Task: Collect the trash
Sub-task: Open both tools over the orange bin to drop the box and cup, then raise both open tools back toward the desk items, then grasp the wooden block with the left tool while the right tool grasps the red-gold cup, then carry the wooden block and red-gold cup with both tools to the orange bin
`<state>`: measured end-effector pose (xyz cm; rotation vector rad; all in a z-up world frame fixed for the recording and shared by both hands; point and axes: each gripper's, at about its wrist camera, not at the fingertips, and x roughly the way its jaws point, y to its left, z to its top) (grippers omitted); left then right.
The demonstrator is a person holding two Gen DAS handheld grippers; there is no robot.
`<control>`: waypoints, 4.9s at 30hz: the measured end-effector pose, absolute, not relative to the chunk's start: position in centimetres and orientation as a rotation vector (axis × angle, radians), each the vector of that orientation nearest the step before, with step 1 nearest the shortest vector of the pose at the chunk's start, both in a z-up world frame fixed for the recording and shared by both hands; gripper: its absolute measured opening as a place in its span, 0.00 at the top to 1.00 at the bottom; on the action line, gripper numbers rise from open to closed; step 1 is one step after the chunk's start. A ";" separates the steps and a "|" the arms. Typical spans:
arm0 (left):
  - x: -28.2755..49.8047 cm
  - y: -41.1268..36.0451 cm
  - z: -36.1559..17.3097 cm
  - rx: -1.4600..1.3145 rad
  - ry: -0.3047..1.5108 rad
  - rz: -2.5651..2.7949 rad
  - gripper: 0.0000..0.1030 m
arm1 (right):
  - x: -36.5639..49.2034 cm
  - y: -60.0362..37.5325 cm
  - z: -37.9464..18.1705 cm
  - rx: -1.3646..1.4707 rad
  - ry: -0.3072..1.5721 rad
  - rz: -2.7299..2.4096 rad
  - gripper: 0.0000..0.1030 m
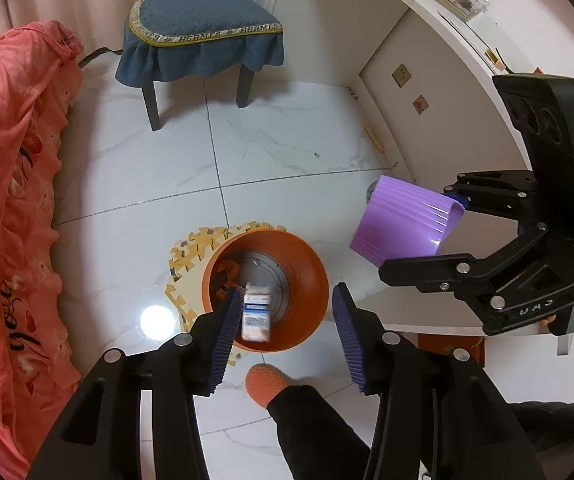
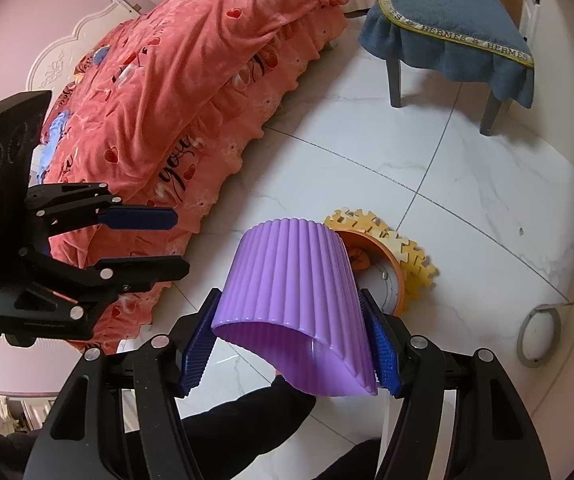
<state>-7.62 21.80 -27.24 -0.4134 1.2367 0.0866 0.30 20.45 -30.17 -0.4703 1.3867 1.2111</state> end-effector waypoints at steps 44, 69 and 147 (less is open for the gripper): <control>-6.9 15.9 -17.6 -0.230 1.196 0.121 0.06 | 0.9 12.2 -16.6 -0.421 1.224 1.206 0.07; 3.2 1.1 -10.2 0.017 1.086 -0.164 0.06 | 9.2 -11.0 -7.2 -0.165 1.103 0.889 0.06; 26.3 2.9 -15.8 0.287 1.038 -0.552 0.72 | 27.8 -13.1 -12.8 -0.146 0.999 0.791 0.45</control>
